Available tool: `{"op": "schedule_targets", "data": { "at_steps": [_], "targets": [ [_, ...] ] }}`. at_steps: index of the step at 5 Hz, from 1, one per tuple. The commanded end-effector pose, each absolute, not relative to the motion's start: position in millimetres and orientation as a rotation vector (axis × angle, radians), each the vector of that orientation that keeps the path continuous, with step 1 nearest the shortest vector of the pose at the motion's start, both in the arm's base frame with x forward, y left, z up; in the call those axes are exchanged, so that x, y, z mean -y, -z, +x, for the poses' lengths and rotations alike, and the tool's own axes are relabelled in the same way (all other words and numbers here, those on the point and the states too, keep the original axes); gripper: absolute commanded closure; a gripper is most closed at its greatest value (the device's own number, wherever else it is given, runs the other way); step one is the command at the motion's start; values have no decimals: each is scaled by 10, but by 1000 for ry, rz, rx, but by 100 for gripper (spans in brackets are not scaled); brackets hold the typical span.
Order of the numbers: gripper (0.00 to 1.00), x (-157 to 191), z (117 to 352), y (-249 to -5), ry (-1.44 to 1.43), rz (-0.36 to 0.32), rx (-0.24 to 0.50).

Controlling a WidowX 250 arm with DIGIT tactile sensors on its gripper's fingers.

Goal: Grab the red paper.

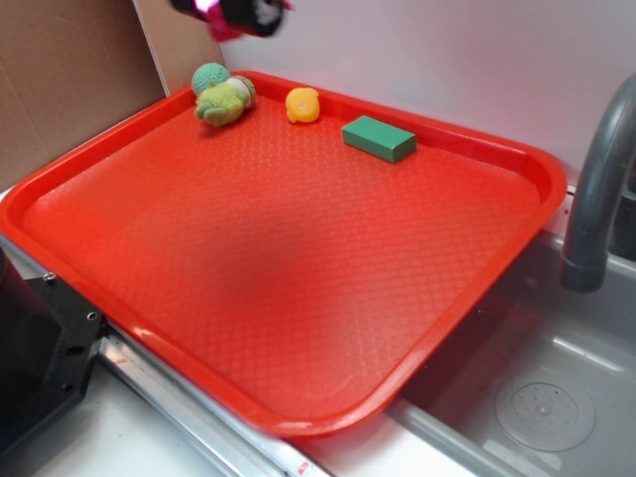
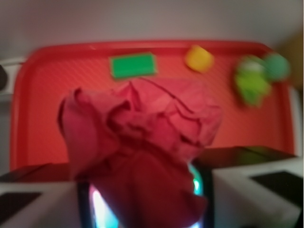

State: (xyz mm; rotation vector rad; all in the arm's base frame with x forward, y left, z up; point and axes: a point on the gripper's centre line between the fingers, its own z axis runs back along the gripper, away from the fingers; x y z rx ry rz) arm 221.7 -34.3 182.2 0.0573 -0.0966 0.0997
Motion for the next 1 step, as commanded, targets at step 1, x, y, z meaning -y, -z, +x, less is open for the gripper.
{"op": "schedule_targets", "data": {
  "at_steps": [1],
  "targets": [
    [100, 587, 2274, -1935, -16, 56, 39]
  ]
}}
